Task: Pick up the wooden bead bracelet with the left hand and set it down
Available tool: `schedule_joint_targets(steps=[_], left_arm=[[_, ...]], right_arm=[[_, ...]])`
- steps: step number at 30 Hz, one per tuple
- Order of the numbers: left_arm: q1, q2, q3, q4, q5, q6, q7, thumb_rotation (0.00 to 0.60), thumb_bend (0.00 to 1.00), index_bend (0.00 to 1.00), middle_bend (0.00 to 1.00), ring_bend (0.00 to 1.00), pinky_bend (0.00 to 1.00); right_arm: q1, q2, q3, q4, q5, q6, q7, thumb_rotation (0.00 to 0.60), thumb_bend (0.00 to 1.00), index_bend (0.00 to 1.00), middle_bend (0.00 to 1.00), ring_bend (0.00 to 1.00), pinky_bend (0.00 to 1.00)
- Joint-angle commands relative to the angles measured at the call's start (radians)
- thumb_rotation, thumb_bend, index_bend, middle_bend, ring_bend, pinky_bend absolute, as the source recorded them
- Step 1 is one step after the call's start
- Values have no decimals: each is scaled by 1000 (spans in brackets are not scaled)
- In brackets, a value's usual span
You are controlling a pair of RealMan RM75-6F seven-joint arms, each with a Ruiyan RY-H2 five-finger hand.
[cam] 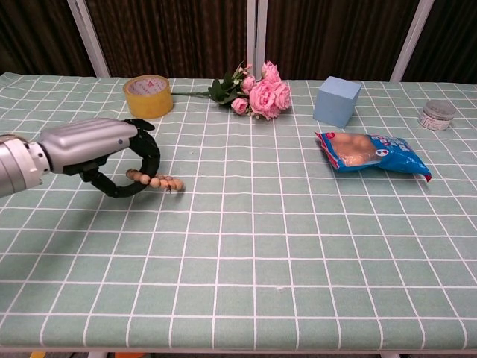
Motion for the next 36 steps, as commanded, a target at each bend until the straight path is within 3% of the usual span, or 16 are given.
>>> schedule_joint_targets(steps=[1,9,14,17,20,21,25,31,36], left_arm=[[26,119,-37,-199,-110,-33,-373,600,446,567,588,251,76],[8,260,-91,-417,-252,-242,-804,600,454,567,588,258,100],[-20,324,-109,-480,-248,-387,-1033,600,454,566,589,257,101],[-26,336,-115,-485,-206,-415,-1133,600,456,565,589,257,101],[-28,335,-114,-479,-168,-421,-1213,508,455,565,589,258,101],[-30,334,-113,-476,-159,-421,-1232,421,453,565,589,258,101],[-27,316,-106,-444,-133,-393,-1254,226,422,562,590,258,97],[-14,298,-105,-428,-130,-346,-1268,96,360,559,592,257,87],[7,278,-121,-425,-180,-310,-1250,53,236,533,592,258,87]], right_arm=[[-4,2,0,1,-4,8,6,600,74,0,78,0,0],[-7,5,3,1,-13,21,15,600,73,0,78,0,0],[-7,9,4,-3,-16,24,19,600,73,0,78,0,0],[-6,9,3,-3,-15,19,25,600,73,0,78,0,0],[-5,9,4,-3,-13,16,27,600,73,0,79,0,0],[-5,10,4,-3,-13,16,28,600,73,0,79,0,0],[-7,11,4,-4,-17,22,29,600,73,0,79,0,0],[-10,12,4,-4,-15,25,31,600,73,0,80,0,0],[-10,15,5,-5,-20,29,32,600,73,0,81,0,0]])
